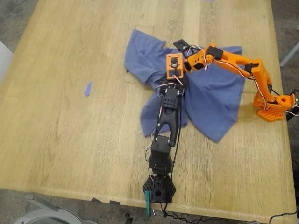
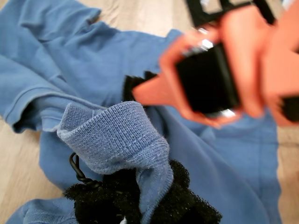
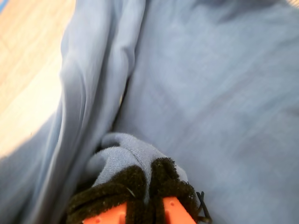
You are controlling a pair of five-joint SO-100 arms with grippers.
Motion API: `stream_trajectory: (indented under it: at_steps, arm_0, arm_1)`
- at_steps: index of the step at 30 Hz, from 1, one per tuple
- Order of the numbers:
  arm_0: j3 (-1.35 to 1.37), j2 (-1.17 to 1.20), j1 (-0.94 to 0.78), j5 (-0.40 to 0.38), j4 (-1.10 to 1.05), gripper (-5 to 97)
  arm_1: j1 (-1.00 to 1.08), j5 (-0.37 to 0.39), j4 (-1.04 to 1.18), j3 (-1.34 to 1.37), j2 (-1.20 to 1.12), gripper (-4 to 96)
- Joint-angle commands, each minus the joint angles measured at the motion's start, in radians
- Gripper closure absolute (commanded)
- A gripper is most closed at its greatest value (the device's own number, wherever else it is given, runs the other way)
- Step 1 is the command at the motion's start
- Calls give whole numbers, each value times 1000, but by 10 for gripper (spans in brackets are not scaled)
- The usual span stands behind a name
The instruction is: Fold a T-shirt
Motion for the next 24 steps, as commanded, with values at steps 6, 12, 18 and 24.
stream_trajectory:
  at_steps: [6,12,18,24]
  arm_0:
    - [-34,212,161,17,-75,918]
    - [-35,192,313,29,-138,918]
    - [109,166,430,78,-285,918]
    - [282,107,482,74,-445,918]
  arm_1:
    - [81,-8,-41,-95,51,915]
    - [123,-5,-94,-95,34,915]
    - [140,3,-155,-95,-5,915]
    - [149,17,-186,-95,-44,915]
